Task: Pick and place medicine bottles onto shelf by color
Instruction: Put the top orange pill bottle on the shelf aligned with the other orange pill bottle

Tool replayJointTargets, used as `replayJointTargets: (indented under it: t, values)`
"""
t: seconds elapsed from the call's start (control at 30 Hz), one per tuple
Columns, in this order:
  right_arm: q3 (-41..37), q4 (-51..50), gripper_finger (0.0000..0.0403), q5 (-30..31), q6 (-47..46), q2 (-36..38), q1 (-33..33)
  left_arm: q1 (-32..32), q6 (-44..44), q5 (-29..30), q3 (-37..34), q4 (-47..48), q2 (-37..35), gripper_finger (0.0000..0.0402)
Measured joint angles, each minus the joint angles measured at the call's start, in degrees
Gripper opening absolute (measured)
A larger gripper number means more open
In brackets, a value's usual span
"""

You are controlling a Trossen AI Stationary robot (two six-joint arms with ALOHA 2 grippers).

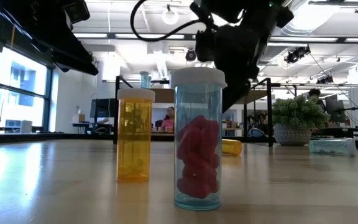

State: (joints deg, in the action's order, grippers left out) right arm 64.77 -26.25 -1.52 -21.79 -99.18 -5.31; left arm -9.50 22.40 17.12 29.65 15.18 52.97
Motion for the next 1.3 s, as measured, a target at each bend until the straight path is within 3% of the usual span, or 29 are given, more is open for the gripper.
replayJointTargets:
  t: [0.2,1.1,1.3]
  values:
    - [0.0,0.4,0.0178,0.8,-3.1,-2.7,1.3,0.0,0.0,0.0,0.0,-0.1,0.0,0.0227]
    - [0.1,2.6,0.0179,0.6,-6.4,-9.3,1.9,0.0,0.0,0.2,0.0,-0.4,0.0,0.0227]
    - [0.1,2.3,0.0158,0.0,-6.7,-9.4,1.9,0.0,0.0,0.2,0.0,-0.5,0.0,0.0227]
